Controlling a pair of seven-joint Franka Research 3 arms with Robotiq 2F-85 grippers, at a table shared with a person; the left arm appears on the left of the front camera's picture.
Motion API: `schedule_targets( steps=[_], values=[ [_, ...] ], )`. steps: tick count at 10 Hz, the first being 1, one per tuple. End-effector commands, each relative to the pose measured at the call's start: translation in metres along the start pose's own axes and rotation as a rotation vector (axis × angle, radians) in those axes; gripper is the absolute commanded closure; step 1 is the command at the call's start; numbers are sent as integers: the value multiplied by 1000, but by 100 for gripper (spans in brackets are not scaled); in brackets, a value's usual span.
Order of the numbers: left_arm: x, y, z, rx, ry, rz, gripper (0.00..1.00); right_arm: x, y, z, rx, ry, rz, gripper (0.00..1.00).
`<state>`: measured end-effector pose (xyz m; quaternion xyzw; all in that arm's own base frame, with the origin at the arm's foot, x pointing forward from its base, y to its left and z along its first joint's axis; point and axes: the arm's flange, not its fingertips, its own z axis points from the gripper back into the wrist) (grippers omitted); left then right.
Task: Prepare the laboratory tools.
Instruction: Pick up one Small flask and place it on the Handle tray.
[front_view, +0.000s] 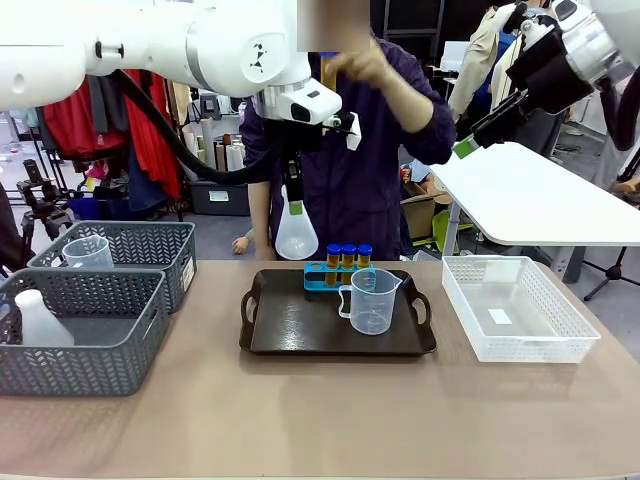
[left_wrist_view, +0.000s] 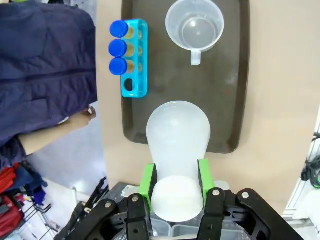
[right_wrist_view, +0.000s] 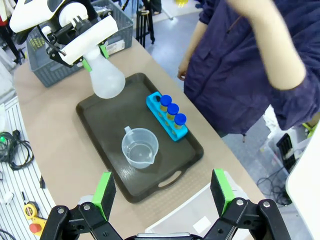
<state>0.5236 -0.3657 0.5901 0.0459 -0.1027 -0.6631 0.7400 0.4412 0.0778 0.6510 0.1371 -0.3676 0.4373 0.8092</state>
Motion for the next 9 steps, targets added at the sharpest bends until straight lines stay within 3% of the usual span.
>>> schedule_targets(
  steps=[1,9],
  values=[
    [1,3,3,2,-4,-2,100,0,0,2,-1,2,6,0],
    [-2,-11,-36,-90,17,-14,100,0,0,2,-1,2,6,0]
  ],
)
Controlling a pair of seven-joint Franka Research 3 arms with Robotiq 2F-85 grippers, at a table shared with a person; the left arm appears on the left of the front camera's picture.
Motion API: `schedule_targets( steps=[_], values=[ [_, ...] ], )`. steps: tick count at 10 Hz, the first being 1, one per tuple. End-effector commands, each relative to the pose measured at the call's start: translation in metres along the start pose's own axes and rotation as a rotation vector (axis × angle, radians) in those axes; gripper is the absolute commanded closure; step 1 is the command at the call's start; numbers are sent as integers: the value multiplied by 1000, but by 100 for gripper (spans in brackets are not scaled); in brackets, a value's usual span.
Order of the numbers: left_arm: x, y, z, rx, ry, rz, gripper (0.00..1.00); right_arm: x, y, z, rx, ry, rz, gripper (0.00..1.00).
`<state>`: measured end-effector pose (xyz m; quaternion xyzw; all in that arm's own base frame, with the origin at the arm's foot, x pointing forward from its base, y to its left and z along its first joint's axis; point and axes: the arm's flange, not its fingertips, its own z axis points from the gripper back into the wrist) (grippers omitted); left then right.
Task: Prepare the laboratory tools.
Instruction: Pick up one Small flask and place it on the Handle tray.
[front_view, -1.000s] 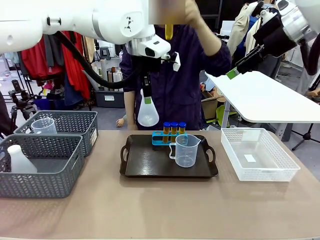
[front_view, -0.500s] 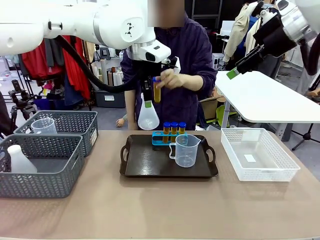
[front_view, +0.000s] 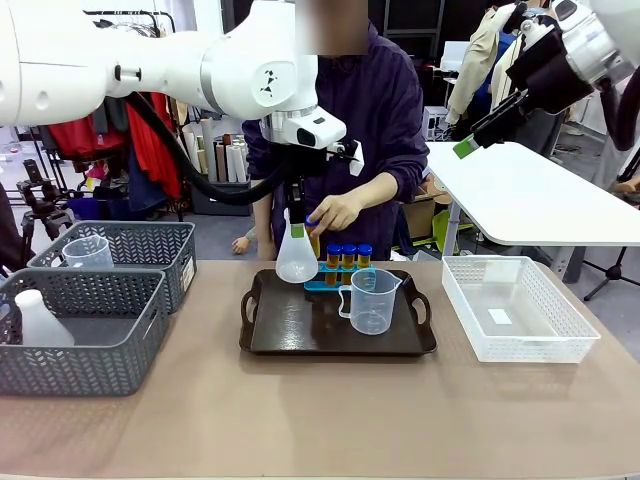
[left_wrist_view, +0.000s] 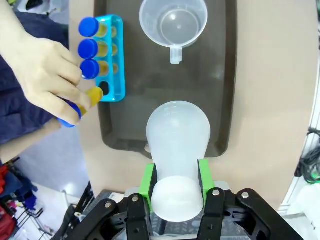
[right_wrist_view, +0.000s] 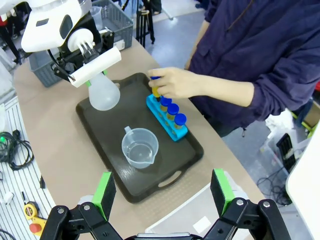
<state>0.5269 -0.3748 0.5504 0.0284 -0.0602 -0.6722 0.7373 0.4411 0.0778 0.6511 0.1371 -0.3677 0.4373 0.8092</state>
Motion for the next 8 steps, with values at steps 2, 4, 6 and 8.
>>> schedule_targets(
  steps=[2,4,6,8],
  values=[
    [-14,-6,14,11,-30,15,100,0,0,2,-1,2,6,0],
    [-22,-7,24,13,-39,34,100,0,0,2,-1,2,6,0],
    [-29,-9,28,16,-48,47,100,0,0,2,-1,2,6,0],
    [-30,-9,31,26,-55,53,100,0,0,2,-1,2,6,0]
  ],
)
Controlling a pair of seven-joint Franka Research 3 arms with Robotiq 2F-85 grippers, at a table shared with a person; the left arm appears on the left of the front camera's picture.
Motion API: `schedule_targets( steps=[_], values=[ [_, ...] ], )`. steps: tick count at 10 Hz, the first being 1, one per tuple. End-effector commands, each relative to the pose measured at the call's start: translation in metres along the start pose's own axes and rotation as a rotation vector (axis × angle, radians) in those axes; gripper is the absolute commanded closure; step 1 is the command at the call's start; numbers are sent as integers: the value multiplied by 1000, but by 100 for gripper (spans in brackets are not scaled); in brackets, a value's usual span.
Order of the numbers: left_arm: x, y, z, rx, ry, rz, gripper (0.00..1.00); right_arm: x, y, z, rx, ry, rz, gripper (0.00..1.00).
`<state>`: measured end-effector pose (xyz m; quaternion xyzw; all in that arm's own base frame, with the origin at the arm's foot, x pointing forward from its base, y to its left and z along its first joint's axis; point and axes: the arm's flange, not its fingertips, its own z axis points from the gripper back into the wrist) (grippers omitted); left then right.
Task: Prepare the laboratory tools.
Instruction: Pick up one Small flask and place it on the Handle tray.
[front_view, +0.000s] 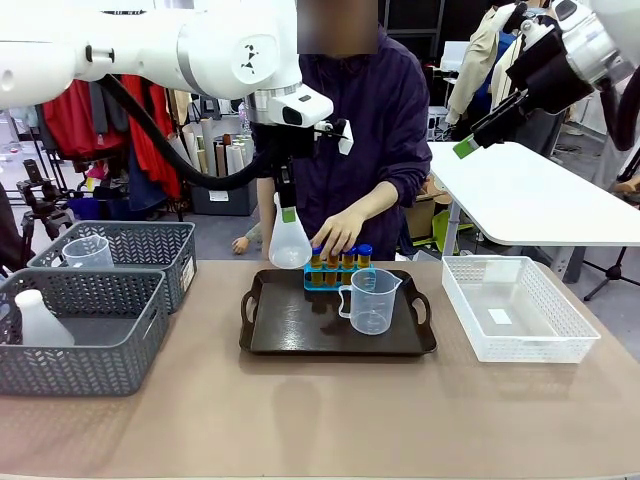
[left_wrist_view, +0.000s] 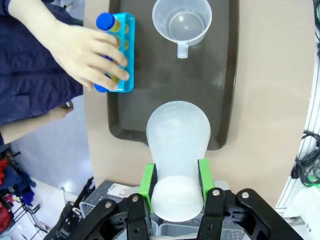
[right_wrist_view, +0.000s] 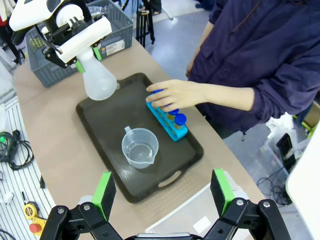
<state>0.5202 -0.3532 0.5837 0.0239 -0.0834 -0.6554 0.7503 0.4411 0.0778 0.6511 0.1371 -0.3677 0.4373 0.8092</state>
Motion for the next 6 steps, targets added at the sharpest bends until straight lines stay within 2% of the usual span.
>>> schedule_targets(
  steps=[1,2,6],
  values=[
    [-11,-9,-2,9,-15,15,100,0,0,2,-1,2,6,0],
    [0,0,0,0,0,0,100,0,0,2,-1,2,6,0],
    [0,0,0,0,0,0,100,0,0,2,-1,2,6,0]
  ],
)
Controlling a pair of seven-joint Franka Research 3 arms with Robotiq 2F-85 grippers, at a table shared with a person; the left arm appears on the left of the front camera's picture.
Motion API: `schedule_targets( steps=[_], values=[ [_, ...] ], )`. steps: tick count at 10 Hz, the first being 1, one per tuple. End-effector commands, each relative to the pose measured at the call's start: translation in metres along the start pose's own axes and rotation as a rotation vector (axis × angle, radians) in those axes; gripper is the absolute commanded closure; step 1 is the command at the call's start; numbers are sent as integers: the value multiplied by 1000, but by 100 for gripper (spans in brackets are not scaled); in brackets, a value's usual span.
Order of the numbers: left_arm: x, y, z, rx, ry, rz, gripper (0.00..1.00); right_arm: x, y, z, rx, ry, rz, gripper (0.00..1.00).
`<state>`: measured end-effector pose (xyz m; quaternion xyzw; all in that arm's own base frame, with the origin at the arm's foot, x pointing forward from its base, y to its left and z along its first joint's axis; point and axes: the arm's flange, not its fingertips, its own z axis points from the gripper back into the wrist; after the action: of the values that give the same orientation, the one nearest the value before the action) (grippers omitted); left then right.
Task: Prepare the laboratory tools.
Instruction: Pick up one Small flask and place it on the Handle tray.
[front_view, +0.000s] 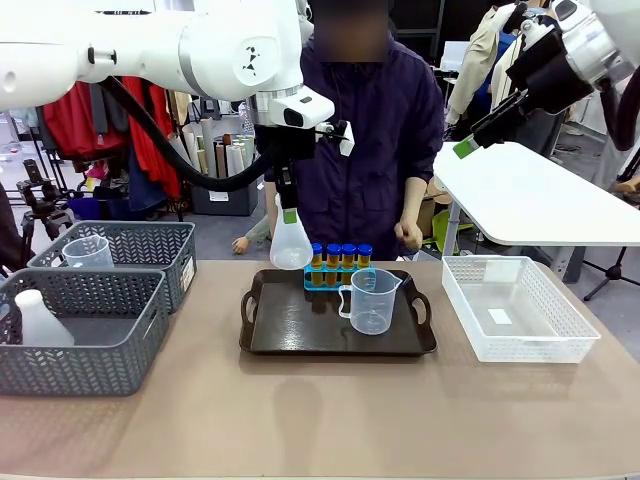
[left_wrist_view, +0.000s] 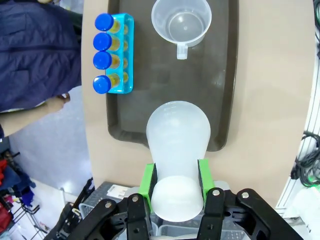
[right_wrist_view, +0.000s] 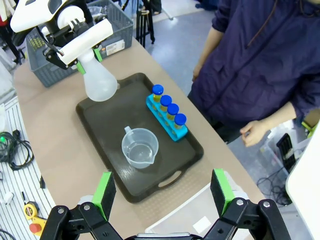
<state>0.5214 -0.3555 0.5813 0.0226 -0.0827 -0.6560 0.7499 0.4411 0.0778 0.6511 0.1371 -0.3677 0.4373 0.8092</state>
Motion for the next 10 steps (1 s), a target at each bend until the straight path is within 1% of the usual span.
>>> schedule_targets(
  steps=[1,3,4,6,7,10],
  values=[
    [-2,-1,3,3,1,1,100,0,0,2,-1,2,6,0],
    [0,0,0,0,0,0,100,0,0,2,-1,2,6,0],
    [4,-1,-12,-4,21,-45,100,0,0,2,-1,2,6,0],
    [12,0,-31,-14,48,-85,100,0,0,2,-1,2,6,0],
    [15,-1,-42,-7,68,-89,100,0,0,2,-1,2,6,0],
    [26,-6,-79,-42,87,-110,100,0,0,2,-1,2,6,0]
  ],
)
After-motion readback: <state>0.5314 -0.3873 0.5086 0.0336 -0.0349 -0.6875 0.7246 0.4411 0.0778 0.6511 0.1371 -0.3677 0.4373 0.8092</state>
